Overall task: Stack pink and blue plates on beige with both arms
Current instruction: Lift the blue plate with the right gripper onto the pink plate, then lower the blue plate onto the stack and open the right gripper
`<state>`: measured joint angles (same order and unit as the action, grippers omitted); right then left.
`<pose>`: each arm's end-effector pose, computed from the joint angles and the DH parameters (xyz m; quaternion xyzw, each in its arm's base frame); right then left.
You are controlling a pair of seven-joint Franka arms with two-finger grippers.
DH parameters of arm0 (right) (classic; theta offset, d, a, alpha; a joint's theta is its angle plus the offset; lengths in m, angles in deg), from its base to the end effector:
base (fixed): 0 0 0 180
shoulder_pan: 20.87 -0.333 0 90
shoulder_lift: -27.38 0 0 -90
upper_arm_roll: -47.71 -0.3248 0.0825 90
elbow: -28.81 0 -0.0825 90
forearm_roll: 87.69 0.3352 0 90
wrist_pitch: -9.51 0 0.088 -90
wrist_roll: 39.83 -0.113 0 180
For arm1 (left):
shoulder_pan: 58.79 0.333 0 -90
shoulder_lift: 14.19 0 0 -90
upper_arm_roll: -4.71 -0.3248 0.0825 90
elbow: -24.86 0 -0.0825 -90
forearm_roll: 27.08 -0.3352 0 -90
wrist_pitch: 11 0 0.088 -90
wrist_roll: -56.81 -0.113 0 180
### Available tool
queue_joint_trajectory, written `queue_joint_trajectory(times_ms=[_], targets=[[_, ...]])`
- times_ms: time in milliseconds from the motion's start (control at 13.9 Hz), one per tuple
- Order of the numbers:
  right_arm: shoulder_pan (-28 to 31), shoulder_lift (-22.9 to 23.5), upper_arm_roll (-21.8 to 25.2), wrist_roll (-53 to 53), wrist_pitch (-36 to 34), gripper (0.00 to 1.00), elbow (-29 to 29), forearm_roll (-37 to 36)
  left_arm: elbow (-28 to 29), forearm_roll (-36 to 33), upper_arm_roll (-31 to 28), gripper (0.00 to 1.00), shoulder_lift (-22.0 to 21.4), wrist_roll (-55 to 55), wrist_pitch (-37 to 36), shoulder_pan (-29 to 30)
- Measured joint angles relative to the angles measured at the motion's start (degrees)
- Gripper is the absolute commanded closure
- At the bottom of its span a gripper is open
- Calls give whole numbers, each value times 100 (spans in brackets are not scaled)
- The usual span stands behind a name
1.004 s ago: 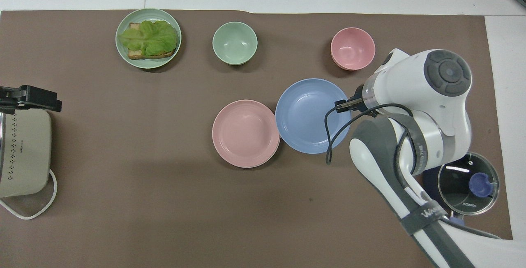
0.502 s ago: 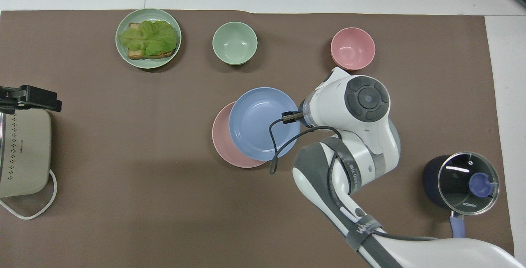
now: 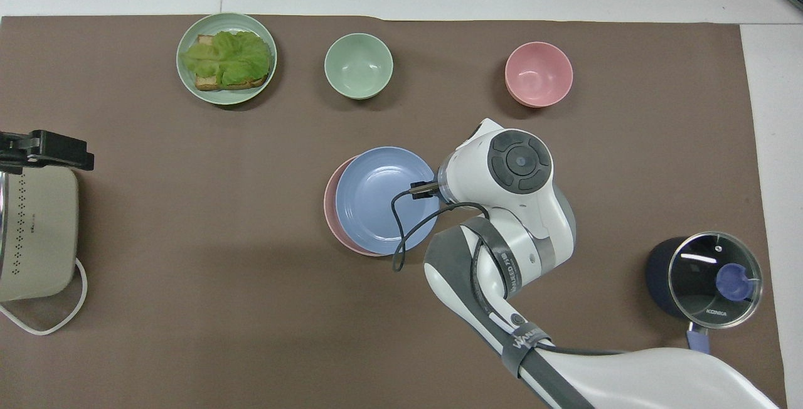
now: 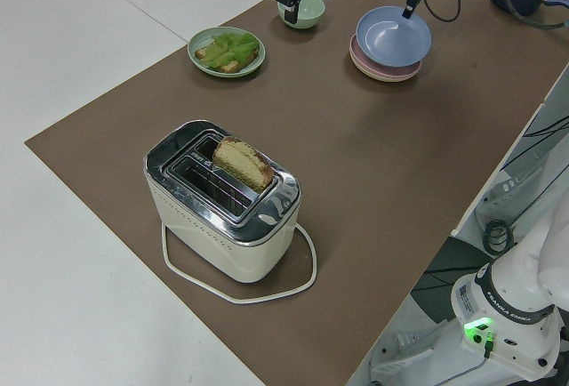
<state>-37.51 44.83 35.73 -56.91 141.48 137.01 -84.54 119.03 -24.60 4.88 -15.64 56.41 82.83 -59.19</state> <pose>0.5270 0.2787 0.3909 -0.9940 -0.0767 -0.0331 0.0706 0.5031 -0.0097 0.6151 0.9997 -0.0072 0.0097 0.0216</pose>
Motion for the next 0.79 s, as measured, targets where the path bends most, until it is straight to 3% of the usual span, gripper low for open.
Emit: queue_joint_trajectory(times_ms=[789], targets=[[-98,133,-11,-1,197,100,63,301,0,0,0,0,0,0,0,0]])
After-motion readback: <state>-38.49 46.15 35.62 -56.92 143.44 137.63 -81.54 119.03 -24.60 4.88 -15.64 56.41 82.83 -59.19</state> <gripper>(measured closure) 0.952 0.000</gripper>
